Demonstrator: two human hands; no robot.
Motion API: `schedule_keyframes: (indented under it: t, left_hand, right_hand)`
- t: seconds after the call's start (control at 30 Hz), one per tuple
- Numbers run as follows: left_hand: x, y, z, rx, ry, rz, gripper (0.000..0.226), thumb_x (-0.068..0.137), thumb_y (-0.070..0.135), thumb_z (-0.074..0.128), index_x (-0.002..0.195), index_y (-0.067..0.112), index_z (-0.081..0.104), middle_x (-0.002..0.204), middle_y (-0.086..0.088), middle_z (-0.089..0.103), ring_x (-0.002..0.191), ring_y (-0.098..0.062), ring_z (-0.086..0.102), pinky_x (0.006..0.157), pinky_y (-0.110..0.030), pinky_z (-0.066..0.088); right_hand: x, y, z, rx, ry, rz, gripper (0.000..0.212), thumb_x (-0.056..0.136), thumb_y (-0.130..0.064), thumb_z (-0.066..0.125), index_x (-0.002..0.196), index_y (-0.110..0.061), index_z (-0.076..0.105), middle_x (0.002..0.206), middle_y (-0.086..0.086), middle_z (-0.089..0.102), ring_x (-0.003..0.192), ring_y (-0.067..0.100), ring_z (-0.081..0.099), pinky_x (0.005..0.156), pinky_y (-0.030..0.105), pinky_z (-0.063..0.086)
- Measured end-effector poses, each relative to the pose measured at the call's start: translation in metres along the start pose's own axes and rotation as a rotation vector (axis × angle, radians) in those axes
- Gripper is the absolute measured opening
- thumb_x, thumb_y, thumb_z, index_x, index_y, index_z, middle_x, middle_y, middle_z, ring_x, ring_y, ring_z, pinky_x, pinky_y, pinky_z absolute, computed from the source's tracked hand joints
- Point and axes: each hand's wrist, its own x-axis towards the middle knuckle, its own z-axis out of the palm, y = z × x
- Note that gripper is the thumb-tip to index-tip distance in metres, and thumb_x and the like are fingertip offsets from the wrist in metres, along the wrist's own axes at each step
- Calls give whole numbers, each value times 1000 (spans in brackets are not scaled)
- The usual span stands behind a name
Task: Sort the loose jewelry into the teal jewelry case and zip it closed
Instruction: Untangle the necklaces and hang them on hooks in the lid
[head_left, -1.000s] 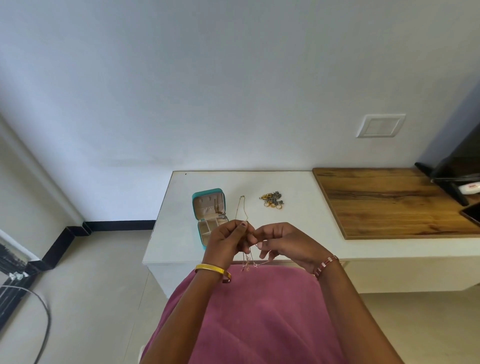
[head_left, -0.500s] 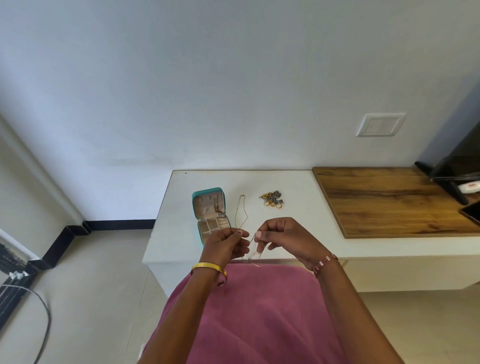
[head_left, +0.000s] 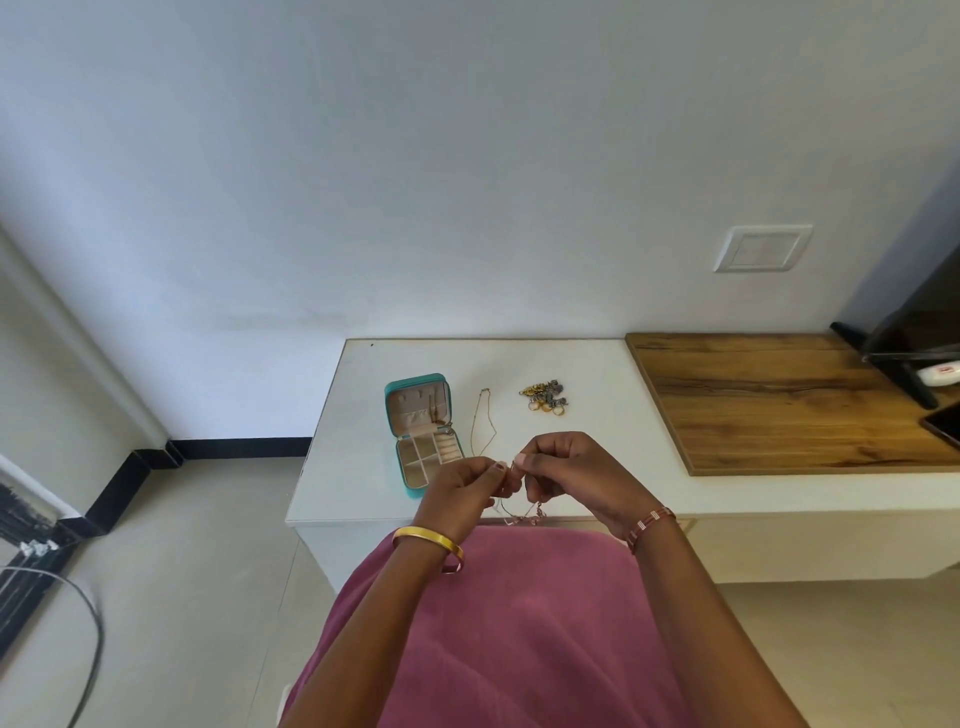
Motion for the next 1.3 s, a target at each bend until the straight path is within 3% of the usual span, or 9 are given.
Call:
schedule_keyframes:
  t: [0.1, 0.23, 0.4, 0.53, 0.67, 0.8, 0.97, 1.1, 1.3]
  left_hand:
    - [1, -2, -3, -89, 22, -38, 30, 93, 15, 45, 69, 16, 62, 73, 2, 67, 77, -11, 63, 77, -22, 49]
    - [5, -1, -9, -488, 73, -120, 34, 94, 12, 41, 62, 8, 54, 57, -2, 68, 70, -22, 64, 76, -32, 52]
    - [8, 0, -14, -910, 98, -184, 31, 93, 13, 41, 63, 6, 46, 43, -5, 54, 49, -20, 63, 60, -29, 58]
    - [8, -1, -16, -1060, 97, -213, 30, 92, 20, 42, 66, 9, 48, 41, 0, 44, 37, -13, 49, 51, -24, 54]
    - [7, -4, -17, -1019, 85, -212, 17, 87, 15, 45, 74, 7, 54, 45, 1, 41, 31, -7, 31, 38, -14, 34]
    - [8, -8, -14, -870, 57, -199, 18, 91, 11, 42, 78, 7, 55, 45, 2, 41, 27, -4, 26, 34, -11, 27]
    - [9, -11, -24, -496, 72, -162, 31, 91, 11, 48, 66, 15, 66, 56, -5, 43, 33, -5, 25, 41, -15, 26]
    - [11, -12, -29, -340, 78, -132, 28, 91, 10, 49, 69, 17, 66, 61, -9, 45, 36, -6, 27, 50, -20, 28]
    - [17, -15, -35, -172, 114, -65, 23, 92, 12, 49, 75, 16, 64, 60, -9, 49, 34, -6, 34, 46, -22, 37]
  right_hand:
    - [1, 1, 0, 32, 3, 6, 24, 91, -17, 53, 71, -12, 65, 58, 3, 59, 56, 10, 54, 64, 23, 47]
    - [2, 8, 1, 108, -10, 17, 32, 92, -21, 53, 61, -12, 59, 53, 3, 53, 52, 12, 49, 63, 26, 45]
    - [5, 14, 3, 277, -52, 36, 35, 92, -20, 53, 58, -12, 57, 52, 2, 53, 54, 14, 49, 69, 33, 46]
    - [6, 18, 8, 518, -78, 69, 32, 90, -19, 53, 60, -10, 55, 55, 4, 54, 55, 16, 54, 63, 29, 49]
    - [7, 25, 10, 686, -68, 93, 27, 87, -18, 55, 63, -7, 58, 45, 3, 49, 49, 17, 55, 58, 26, 51]
    - [8, 29, 16, 619, -80, 62, 14, 89, -9, 54, 81, -4, 64, 39, -2, 39, 43, 13, 49, 67, 28, 54]
    - [14, 30, 16, 792, -55, 33, 23, 87, 3, 48, 73, -4, 64, 56, 4, 61, 52, 14, 59, 78, 36, 56]
    - [22, 31, 19, 852, -5, 31, 19, 85, 1, 49, 74, -4, 64, 57, 4, 60, 51, 14, 57, 71, 33, 57]
    - [34, 30, 30, 535, 25, 53, 5, 82, -3, 62, 80, -4, 66, 50, 1, 50, 39, 11, 39, 49, 26, 46]
